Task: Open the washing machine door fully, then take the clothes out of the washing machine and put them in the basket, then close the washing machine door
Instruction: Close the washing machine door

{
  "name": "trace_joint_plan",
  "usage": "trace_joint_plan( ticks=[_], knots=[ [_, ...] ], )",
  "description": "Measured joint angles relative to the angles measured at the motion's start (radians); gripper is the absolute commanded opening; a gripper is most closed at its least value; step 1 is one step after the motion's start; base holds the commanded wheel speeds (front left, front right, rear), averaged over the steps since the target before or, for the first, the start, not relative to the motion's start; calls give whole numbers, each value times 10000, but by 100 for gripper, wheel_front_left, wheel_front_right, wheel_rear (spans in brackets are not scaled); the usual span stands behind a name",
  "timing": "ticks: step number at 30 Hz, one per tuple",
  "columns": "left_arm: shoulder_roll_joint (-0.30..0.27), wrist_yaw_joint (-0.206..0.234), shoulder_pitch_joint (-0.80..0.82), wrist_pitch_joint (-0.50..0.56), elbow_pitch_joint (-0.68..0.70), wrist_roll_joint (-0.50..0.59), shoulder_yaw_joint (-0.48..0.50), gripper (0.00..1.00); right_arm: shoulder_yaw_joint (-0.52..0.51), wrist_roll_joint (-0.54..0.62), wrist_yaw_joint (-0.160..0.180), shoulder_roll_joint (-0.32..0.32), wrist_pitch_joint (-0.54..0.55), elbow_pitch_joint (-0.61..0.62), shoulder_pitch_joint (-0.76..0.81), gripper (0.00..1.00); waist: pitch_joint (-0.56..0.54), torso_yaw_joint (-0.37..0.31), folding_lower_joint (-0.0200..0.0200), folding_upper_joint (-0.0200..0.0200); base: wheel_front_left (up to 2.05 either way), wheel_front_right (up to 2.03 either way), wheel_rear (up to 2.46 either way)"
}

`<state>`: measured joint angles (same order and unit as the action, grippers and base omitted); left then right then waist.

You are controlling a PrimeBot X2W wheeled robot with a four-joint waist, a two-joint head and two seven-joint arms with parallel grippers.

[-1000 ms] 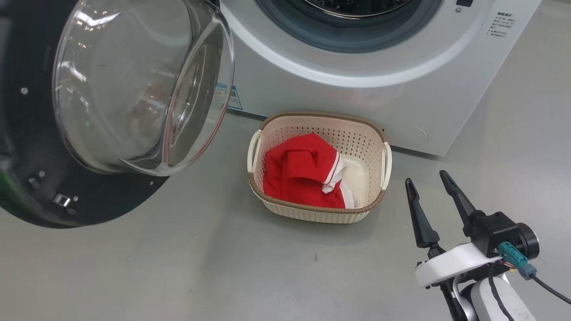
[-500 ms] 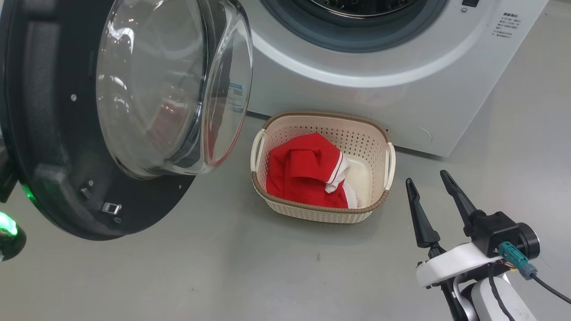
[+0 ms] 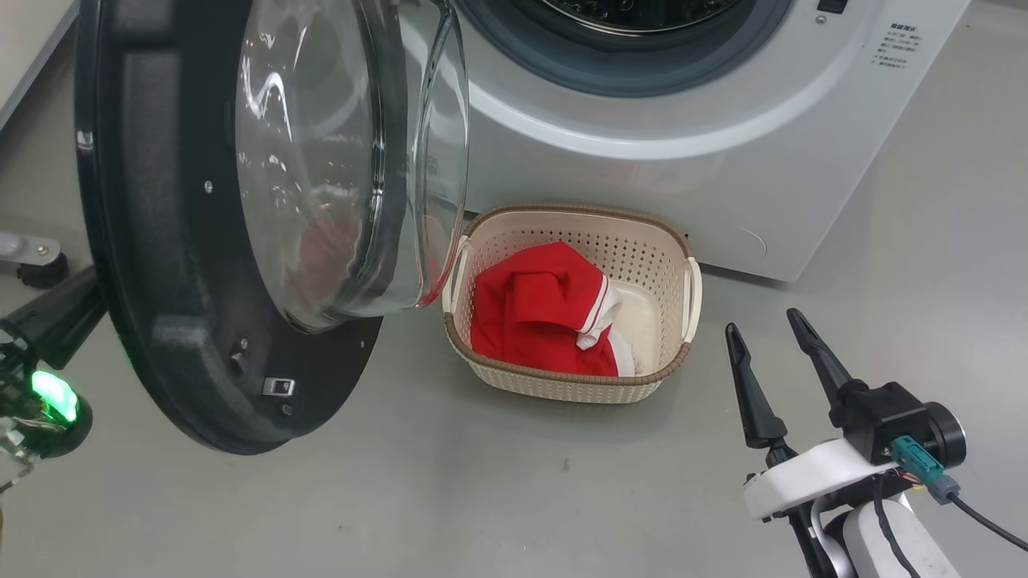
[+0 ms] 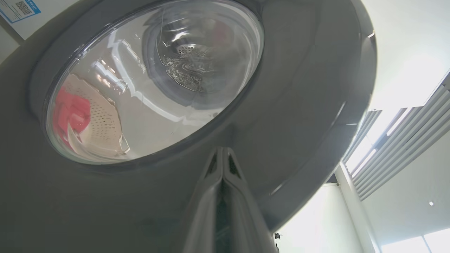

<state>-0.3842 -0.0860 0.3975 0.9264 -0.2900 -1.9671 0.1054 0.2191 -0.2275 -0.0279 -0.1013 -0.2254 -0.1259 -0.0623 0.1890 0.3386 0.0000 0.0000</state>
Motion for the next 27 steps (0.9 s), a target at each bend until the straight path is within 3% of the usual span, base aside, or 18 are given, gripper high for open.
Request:
trace_joint_plan(
  ticks=[13,27],
  knots=[
    [245,-132,-614,671,1106,-142,-226,0,199,-21,-6,111,-2,-59,-58,100,-9,-591,0,0,0,0,0],
    [332,-161,-852,966,2249,-322,-267,0,280,-142,44,278,-88,-56,-303,100,260,-1715,0,1,0,0,0]
  ],
)
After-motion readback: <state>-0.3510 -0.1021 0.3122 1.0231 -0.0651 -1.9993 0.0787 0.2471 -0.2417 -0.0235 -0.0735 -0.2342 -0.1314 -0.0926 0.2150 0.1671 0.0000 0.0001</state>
